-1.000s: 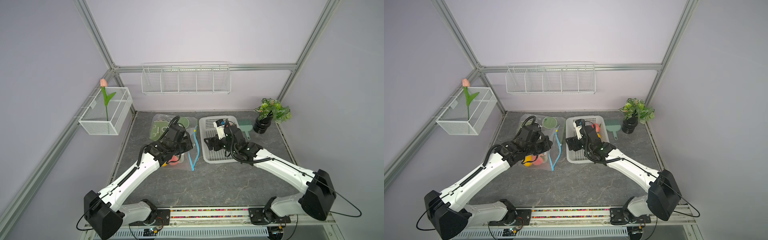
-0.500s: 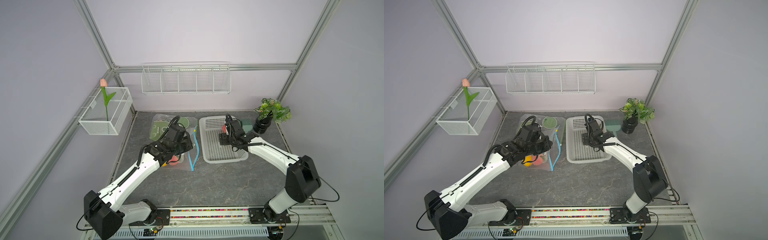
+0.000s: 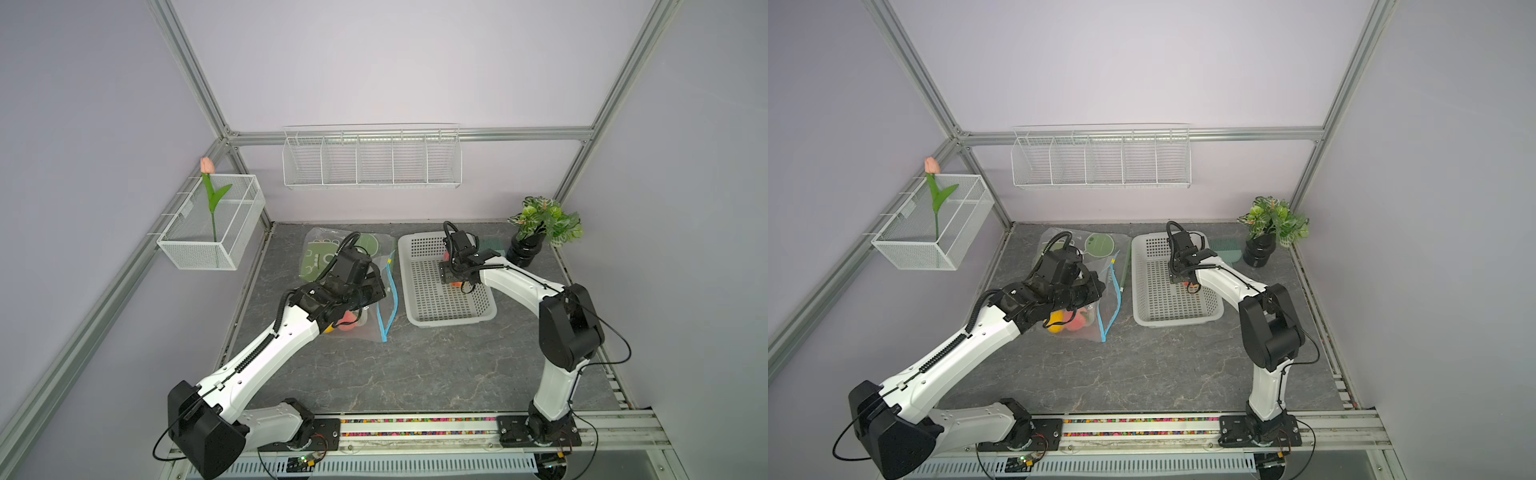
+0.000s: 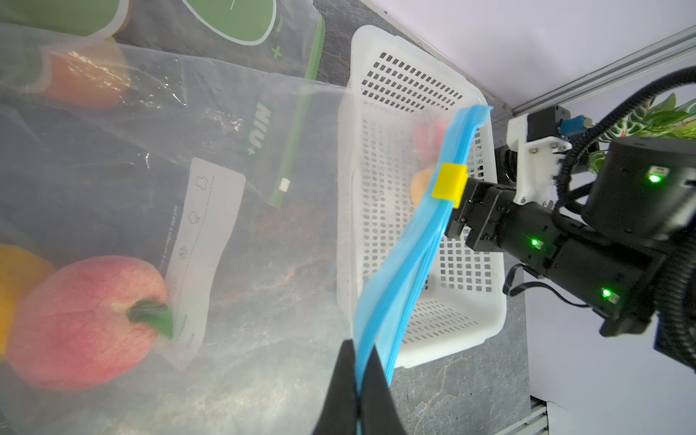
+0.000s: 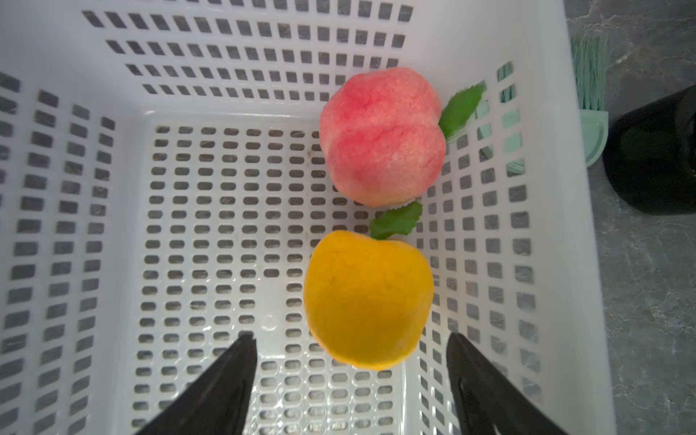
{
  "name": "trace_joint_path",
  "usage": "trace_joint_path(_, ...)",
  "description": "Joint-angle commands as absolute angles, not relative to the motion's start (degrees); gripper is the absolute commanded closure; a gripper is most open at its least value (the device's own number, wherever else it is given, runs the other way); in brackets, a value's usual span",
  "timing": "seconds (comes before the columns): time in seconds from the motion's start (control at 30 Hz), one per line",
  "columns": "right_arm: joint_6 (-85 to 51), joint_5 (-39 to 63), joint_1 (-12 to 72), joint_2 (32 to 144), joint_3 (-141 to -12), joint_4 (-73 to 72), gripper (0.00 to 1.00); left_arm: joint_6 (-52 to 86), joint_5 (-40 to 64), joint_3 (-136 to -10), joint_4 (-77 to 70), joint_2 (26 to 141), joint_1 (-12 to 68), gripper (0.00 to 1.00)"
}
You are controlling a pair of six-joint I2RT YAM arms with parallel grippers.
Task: Place the peach in a zip-top bag and seal the zipper
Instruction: Pick up the peach from the basket.
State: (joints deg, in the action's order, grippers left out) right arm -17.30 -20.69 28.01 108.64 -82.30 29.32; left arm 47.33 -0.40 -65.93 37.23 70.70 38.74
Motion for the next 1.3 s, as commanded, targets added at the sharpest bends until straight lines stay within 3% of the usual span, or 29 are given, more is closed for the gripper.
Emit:
trace_joint_path(0.0,-17.4,-21.9,27.4,110.9,-84.8,32.4,0.19,46.8,-1.2,-65.8,38.0,70.3,39.0,1.00)
trace_joint_path(0.47,-17.5,-23.0,26.3,117.4,-90.0,34.9,0.20,46.6,-1.0,-66.0,38.1,70.5,39.0,1.00)
trace_joint_path(0.83,-17.7,-21.3,25.6,119.4,-90.7,35.2,0.28,46.6,-1.0,-65.8,38.1,70.4,39.0,1.00)
trace_joint_path(1.27,-19.5,-12.1,25.6,105.9,-80.8,27.0,0.33,46.5,-0.8,-65.9,38.0,70.6,39.0,1.00)
